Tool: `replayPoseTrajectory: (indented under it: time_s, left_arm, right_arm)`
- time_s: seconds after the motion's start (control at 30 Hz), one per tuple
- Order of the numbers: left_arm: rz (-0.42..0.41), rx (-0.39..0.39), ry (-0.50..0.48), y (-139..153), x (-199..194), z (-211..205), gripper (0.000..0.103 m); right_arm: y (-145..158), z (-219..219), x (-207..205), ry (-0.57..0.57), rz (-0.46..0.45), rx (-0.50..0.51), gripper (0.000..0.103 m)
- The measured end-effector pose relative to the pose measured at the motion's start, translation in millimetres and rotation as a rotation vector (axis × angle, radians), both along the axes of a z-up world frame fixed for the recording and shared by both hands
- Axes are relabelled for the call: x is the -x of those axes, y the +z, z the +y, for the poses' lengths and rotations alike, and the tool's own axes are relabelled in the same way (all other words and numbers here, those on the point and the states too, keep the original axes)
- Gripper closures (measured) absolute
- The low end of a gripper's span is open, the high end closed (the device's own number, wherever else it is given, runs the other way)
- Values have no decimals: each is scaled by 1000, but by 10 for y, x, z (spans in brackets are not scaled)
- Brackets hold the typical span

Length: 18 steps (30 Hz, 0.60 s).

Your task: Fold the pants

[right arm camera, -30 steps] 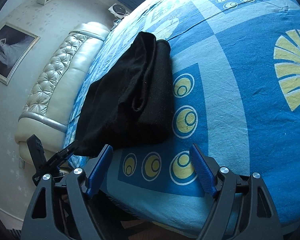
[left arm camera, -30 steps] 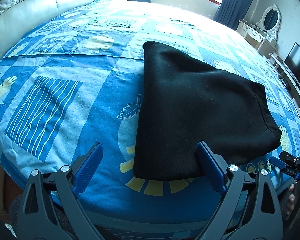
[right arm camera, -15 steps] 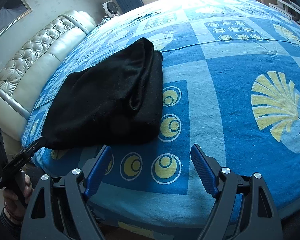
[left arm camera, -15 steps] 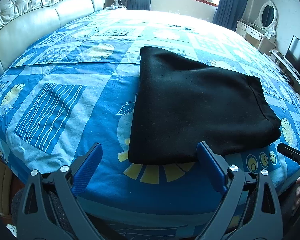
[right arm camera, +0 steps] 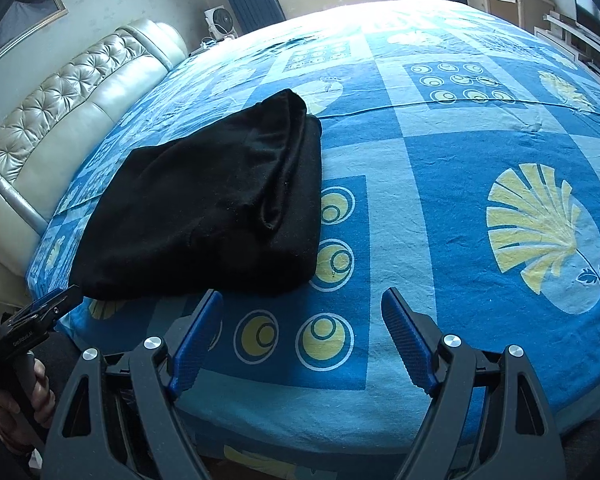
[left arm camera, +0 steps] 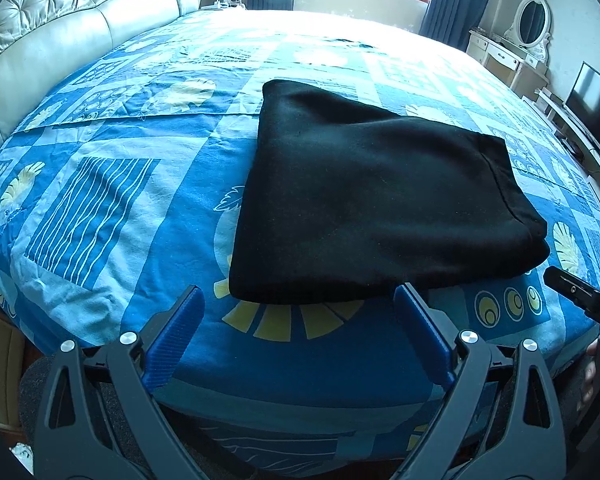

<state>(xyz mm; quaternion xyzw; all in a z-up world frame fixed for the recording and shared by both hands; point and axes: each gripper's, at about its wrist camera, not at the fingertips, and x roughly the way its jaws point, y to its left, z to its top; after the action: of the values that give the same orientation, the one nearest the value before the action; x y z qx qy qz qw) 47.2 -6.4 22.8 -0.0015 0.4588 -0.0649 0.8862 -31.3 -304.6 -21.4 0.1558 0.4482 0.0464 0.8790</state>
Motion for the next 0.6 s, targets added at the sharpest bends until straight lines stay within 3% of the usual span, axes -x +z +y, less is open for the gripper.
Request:
replayPoseTrajectory:
  time_s: [0.27, 0.6]
  left_arm:
    - [-30, -48, 17, -7, 15, 2, 7]
    - [-29, -49, 2, 6, 30, -37, 3]
  right_arm:
    - [-19, 16, 9, -1, -6, 21, 23]
    - [-62, 40, 0, 0, 11, 15, 23]
